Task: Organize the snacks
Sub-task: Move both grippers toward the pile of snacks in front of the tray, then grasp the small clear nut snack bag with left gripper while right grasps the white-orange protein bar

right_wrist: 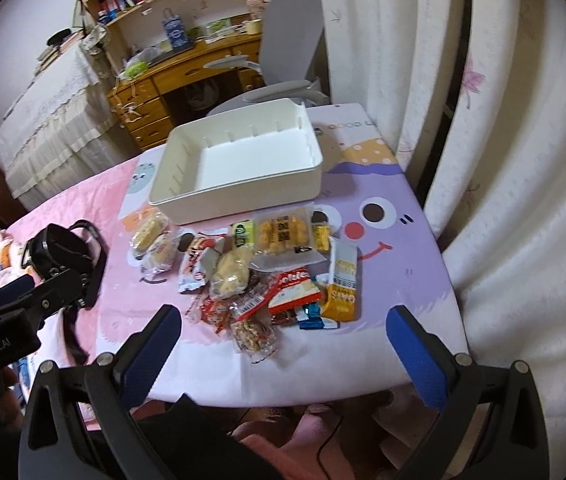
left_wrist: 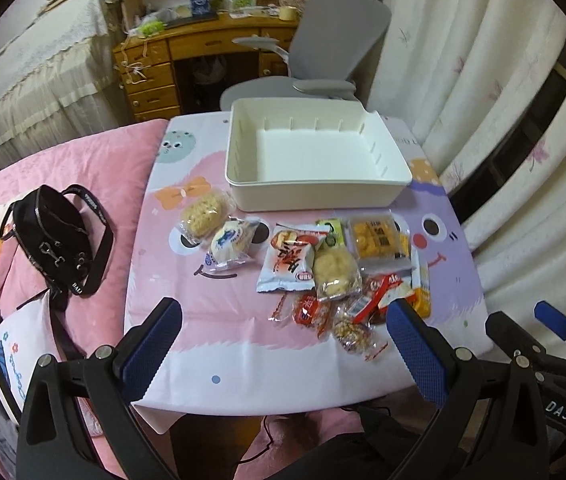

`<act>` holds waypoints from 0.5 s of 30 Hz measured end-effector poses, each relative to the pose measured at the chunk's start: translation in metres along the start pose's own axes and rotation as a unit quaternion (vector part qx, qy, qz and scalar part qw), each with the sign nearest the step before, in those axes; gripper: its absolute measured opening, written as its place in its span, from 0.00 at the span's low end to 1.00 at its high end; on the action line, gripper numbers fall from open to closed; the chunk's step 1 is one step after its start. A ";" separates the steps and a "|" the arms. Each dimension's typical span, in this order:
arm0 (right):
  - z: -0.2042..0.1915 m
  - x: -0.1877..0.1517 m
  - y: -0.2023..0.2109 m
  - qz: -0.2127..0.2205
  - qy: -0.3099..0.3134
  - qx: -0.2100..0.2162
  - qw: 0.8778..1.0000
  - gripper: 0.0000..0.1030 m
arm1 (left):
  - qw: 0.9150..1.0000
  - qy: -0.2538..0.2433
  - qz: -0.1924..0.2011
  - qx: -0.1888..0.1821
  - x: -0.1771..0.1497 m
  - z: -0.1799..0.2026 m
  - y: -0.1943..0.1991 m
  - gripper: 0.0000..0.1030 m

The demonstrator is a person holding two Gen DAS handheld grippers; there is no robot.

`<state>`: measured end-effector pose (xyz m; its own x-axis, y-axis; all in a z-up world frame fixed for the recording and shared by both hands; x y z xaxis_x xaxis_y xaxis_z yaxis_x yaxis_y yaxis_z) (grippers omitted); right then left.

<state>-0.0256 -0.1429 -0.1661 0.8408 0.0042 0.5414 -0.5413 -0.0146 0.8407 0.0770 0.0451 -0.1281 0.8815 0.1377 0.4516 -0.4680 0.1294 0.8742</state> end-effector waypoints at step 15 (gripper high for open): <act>0.027 -0.032 -0.022 0.048 -0.013 -0.079 0.996 0.99 | 0.993 -0.037 -0.107 -0.013 -0.035 0.021 -0.070 0.99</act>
<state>-0.0404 -0.1693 -0.2028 0.7845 -0.0162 0.6199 -0.6117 0.1437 0.7779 0.0807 0.0109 -0.2016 0.9629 0.0310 0.2682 -0.2694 0.1731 0.9473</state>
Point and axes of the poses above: each gripper's, at about its wrist camera, not at the fingertips, and y roughly against the way its jaws point, z to its right, x to its top, the point moved 10 cm from there along -y, roughly the way its jaws point, and after that the axes turned 13 degrees about y, right-handed, at the moved point
